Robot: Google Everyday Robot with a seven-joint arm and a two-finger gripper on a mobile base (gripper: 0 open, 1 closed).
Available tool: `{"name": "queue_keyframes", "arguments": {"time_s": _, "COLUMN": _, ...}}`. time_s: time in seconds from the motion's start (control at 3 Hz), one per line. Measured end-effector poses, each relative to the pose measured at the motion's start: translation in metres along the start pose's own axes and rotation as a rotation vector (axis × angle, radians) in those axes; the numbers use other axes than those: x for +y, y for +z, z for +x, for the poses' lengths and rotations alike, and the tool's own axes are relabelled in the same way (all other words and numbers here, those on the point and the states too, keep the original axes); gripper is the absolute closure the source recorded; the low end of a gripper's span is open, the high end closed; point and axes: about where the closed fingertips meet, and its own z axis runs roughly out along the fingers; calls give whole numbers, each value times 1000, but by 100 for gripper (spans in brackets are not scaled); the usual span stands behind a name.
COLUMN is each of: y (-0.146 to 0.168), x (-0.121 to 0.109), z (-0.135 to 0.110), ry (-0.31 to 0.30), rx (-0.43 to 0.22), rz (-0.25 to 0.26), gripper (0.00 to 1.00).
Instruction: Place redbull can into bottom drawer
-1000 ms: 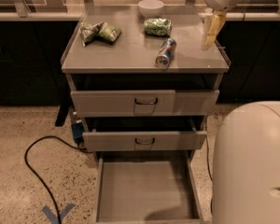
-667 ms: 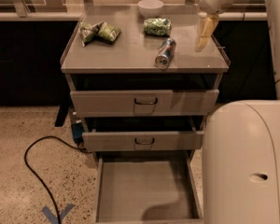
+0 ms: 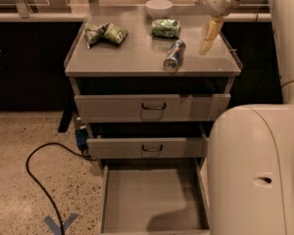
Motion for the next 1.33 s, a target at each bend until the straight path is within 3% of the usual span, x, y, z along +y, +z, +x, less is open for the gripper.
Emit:
{"name": "queue_keyframes", "arguments": {"time_s": 0.67, "y": 35, "x": 0, "z": 8, "ry": -126, "rx": 19, "rz": -54, "gripper": 0}}
{"name": "queue_keyframes", "arguments": {"time_s": 1.33, "y": 61, "x": 6, "z": 8, "ry": -178, "rx": 8, "rz": -113, "gripper": 0}}
